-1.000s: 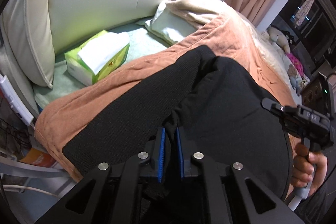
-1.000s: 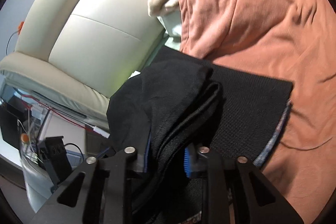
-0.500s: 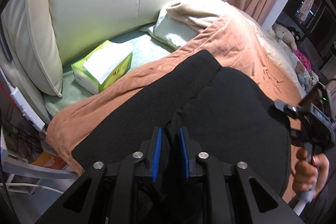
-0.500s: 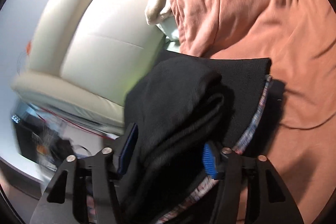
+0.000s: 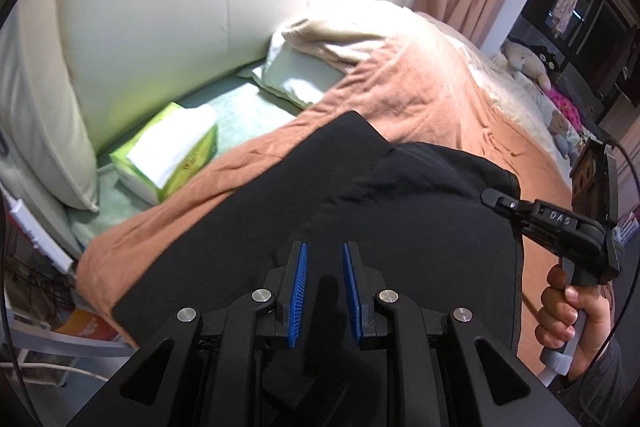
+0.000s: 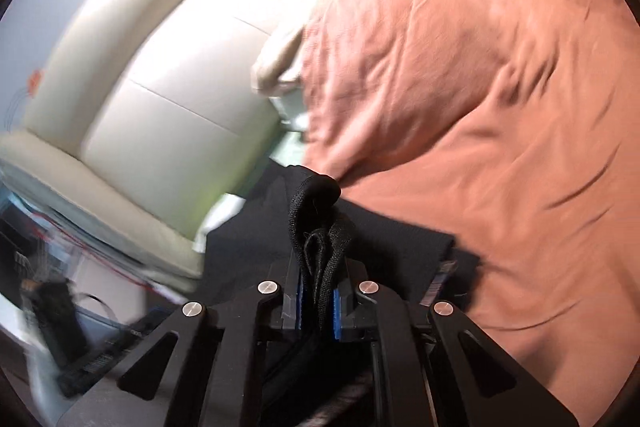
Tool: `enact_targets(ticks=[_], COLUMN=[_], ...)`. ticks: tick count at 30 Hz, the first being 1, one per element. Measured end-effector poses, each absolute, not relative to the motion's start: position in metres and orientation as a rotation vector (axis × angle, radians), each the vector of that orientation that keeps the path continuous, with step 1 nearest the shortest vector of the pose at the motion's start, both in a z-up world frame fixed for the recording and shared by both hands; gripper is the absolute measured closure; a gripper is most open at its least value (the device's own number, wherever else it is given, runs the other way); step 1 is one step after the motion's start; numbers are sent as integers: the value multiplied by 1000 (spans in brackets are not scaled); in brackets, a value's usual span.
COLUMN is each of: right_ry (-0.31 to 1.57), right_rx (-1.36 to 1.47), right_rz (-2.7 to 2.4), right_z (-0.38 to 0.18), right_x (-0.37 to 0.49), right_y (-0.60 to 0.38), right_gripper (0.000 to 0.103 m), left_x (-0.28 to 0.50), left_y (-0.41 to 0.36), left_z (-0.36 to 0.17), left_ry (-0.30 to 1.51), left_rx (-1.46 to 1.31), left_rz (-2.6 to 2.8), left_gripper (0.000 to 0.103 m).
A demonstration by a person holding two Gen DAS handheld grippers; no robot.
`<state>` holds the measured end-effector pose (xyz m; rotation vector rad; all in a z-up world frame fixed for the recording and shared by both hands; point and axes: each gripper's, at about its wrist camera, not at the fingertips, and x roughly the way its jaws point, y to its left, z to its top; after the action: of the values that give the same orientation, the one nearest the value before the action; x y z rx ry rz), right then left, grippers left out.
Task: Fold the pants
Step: 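Lower the folded pants onto the stack of dark clothes with both grippers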
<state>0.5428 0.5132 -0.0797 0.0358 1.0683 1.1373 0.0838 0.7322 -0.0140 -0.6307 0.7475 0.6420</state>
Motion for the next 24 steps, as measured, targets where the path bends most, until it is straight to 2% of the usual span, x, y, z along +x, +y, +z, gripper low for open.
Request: enact_targets(ticks=[2,4,6,13,14,16,18,24], right_ry=[1068,1050,983,881,863,852,836,844], right_rx=[-32,-66,-69,-67,-91,-132,-172,-262], right_rz=[1091,1038,1016,1193,1231,1281,1322,1381], right_z=[-80,-73,-62,-32,-29,-29,-30,-49], right_x=[538,536,532,497,487,474,465,467], right_y=[514,510,507,497,499,502,505,515], right_gripper=[90,59,47,49,53,72,81,83], left_x=[89,90,90,98,101,105,109,115], left_y=[728,725,722,710,706,702,697,686], left_z=[-17,-17,-16,-7,-6,-5,-5,-13], left_ry=[761,765,764,746,747,748,750,760], left_rx=[-626,-623,-621,-610,-603,-600,-595,-621], left_rz=[630,616,612,582,574,565,554,509], left_gripper=[83,83,83,83,83,83,83,83])
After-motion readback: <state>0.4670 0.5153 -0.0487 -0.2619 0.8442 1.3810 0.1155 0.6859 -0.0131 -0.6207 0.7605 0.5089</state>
